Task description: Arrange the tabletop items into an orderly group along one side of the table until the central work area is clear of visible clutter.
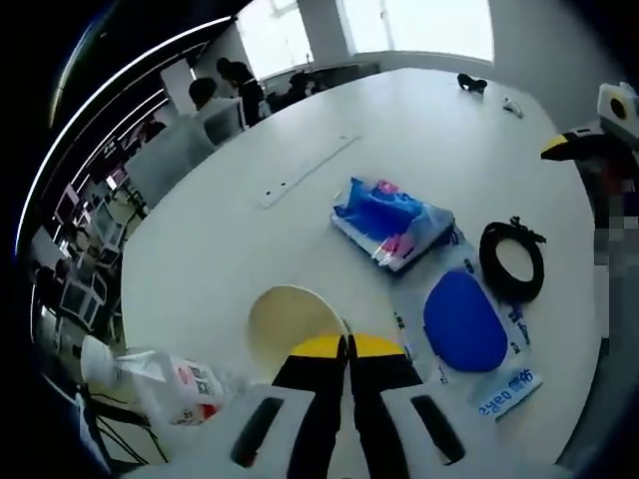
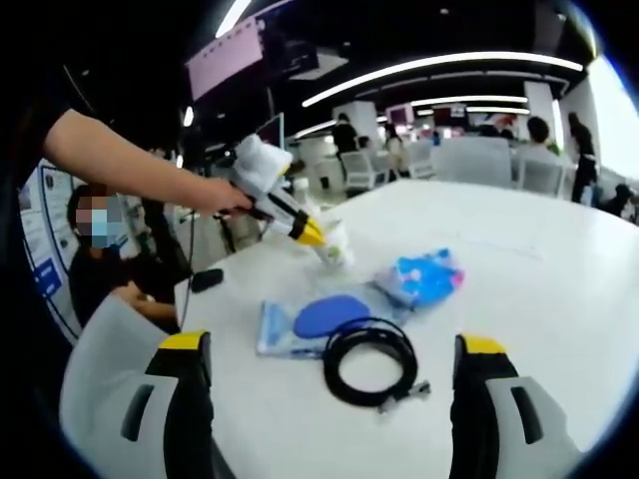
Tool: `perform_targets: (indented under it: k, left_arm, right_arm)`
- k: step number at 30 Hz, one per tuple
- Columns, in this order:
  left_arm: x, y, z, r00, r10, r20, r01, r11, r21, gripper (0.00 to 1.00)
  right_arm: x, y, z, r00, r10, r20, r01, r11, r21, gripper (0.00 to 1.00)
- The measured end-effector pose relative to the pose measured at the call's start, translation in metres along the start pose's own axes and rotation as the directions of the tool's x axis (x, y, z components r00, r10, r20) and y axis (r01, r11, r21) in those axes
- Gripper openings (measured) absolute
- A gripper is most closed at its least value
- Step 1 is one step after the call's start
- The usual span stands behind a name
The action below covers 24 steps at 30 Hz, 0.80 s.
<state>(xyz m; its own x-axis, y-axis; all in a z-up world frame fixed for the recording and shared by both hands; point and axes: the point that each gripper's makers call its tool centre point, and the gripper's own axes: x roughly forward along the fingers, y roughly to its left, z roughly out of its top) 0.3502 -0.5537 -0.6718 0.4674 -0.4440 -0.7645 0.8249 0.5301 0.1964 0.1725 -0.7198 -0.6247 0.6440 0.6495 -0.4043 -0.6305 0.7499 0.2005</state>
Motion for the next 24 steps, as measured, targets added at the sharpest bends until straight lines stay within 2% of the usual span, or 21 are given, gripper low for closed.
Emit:
perform_targets:
  k: [17, 22, 24]
  left_arm:
    - [0.009, 0.016, -0.001, 0.999, 0.029, -0.019, -0.028, 0.998, 0.059, 0.01]
    - [0.010, 0.024, -0.003, 0.998, 0.051, -0.032, -0.048, 0.996, 0.081, 0.13]
    - [0.010, 0.025, -0.003, 0.998, 0.057, -0.037, -0.054, 0.995, 0.081, 0.13]
  right_arm:
    - [0.000, -0.003, -0.008, 1.000, -0.017, -0.008, 0.018, 0.999, 0.037, 0.98]
    - [0.001, -0.002, -0.008, 1.000, -0.018, -0.007, 0.018, 0.999, 0.044, 0.98]
    - [0.001, -0.001, -0.009, 1.000, -0.016, -0.007, 0.016, 0.999, 0.044, 0.98]
